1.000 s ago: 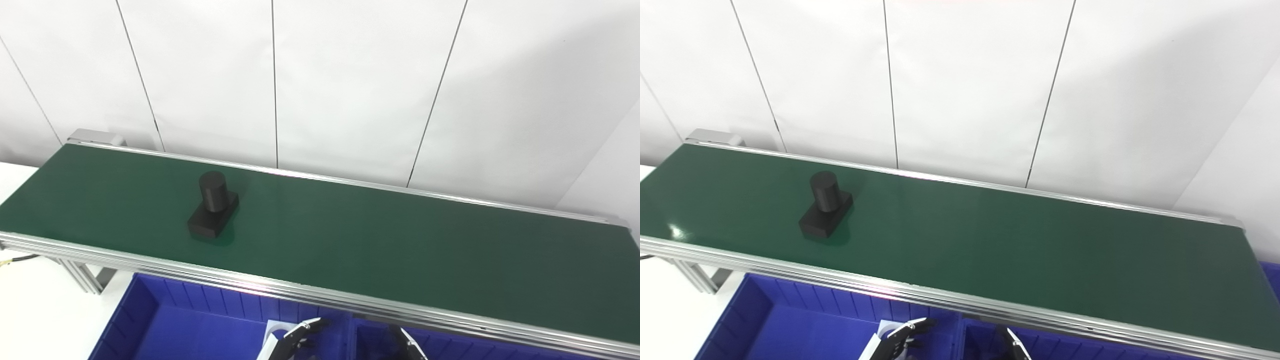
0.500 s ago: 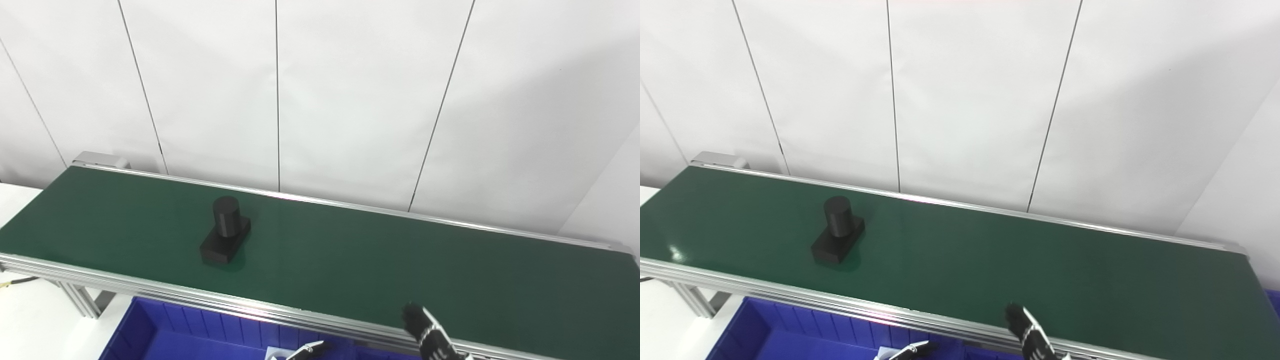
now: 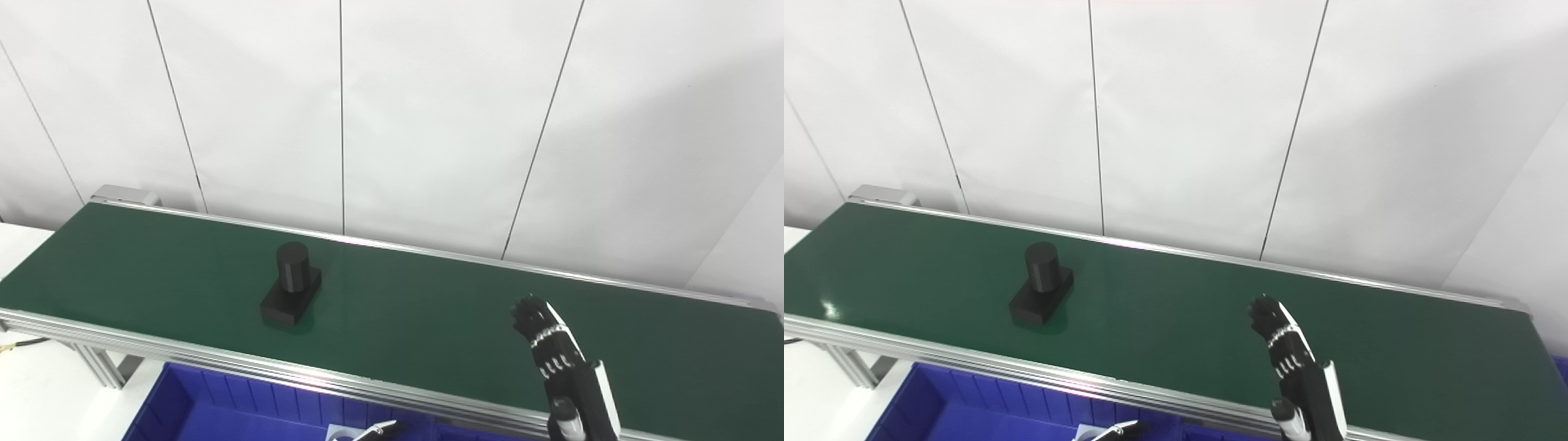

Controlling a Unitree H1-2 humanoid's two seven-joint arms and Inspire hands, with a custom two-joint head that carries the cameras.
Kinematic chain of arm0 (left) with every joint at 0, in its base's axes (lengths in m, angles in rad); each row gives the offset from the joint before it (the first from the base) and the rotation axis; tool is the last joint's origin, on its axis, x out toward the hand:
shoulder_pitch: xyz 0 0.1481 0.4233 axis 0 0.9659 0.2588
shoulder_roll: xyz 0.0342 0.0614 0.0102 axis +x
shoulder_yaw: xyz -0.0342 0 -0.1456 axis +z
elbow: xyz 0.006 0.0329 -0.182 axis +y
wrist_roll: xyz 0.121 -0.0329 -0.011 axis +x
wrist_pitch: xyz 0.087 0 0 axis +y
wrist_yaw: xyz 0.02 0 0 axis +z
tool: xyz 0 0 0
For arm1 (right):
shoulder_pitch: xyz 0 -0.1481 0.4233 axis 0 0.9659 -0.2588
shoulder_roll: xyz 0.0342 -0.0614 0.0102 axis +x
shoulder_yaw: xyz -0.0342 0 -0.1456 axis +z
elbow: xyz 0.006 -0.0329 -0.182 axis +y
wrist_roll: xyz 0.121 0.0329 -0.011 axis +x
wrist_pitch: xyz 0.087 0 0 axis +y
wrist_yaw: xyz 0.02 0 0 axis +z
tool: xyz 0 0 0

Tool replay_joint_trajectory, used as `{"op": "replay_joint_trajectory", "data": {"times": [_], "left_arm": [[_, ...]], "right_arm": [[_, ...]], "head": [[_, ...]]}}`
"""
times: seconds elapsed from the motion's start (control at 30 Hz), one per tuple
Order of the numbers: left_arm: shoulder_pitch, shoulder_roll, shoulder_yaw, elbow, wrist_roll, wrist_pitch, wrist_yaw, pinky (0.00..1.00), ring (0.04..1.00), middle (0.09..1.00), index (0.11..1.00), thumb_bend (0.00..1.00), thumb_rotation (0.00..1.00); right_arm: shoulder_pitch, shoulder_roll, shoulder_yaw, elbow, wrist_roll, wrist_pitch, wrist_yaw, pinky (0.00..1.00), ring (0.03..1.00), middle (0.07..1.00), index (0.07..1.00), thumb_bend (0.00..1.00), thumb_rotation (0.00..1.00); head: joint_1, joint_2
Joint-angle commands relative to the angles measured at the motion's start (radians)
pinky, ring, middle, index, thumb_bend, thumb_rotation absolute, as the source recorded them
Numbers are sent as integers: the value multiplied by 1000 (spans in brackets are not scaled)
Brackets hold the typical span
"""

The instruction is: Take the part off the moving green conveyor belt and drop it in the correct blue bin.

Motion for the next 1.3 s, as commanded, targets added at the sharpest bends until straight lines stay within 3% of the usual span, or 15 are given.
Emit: {"op": "replay_joint_trajectory", "data": {"times": [0.0,0.17,0.5,0.57,0.8,1.27], "left_arm": [[-21,0,-1,-15,3,-27,9,756,849,859,798,862,987],[-23,-2,0,-13,2,-27,8,758,850,859,798,853,979],[-31,-7,3,-4,7,-27,12,747,845,857,798,877,987],[-33,-7,2,-4,4,-27,11,747,845,857,798,876,983],[-34,-10,2,-2,1,-27,11,748,844,854,794,871,966],[-38,-18,-2,6,2,-27,16,755,849,850,793,869,955]], "right_arm": [[-65,-2,-20,17,8,-23,23,874,882,887,890,920,730],[-150,-25,-18,83,-33,-23,-8,863,876,891,897,929,645],[-322,-85,75,275,-103,-23,-159,824,861,885,896,916,587],[-353,-88,84,317,-96,-23,-168,832,864,881,899,948,525],[-440,-102,125,427,-106,-23,-208,803,841,878,890,998,448],[-560,-97,176,620,-128,-23,-271,765,832,892,912,985,255]], "head": [[2,1],[3,0],[8,-7],[9,-8],[11,-10],[23,-13]]}}
